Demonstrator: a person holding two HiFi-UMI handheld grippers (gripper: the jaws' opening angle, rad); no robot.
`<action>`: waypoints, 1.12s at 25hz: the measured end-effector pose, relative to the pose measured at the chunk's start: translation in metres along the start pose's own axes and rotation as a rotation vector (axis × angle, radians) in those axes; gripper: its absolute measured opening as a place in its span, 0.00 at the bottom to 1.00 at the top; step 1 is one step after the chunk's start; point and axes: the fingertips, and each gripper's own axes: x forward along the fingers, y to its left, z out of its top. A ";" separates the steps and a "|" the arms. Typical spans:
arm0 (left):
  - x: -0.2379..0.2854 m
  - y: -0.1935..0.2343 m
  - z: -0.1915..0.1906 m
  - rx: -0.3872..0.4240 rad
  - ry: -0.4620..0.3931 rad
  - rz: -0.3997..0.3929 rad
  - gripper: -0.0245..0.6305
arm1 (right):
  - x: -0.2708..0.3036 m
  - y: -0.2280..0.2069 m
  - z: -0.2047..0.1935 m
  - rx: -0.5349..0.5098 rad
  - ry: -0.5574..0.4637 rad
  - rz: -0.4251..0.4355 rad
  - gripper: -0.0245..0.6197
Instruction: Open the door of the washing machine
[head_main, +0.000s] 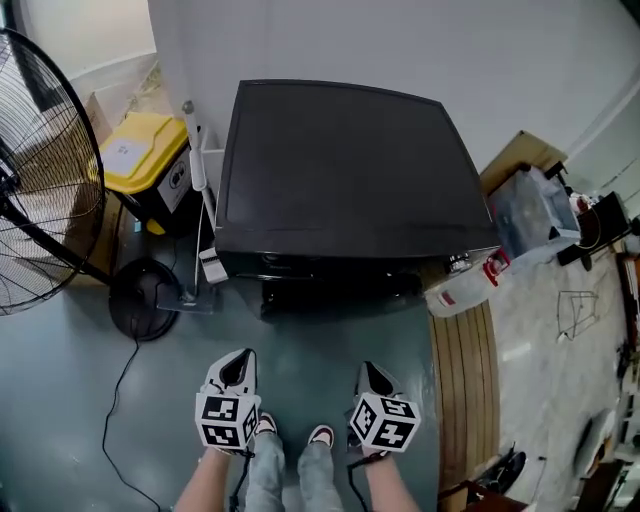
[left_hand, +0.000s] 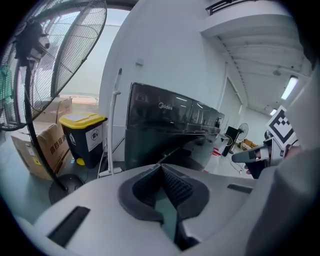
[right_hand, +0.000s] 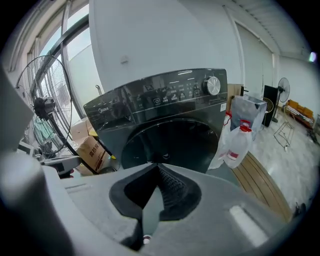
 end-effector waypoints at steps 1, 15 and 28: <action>0.006 0.002 -0.007 0.001 0.004 0.002 0.04 | 0.007 -0.001 -0.005 0.007 -0.001 0.000 0.05; 0.061 0.041 -0.092 -0.042 -0.001 0.026 0.04 | 0.066 -0.013 -0.086 -0.013 0.069 -0.030 0.05; 0.075 0.038 -0.117 -0.044 0.018 -0.006 0.04 | 0.081 -0.019 -0.093 -0.039 0.069 -0.063 0.05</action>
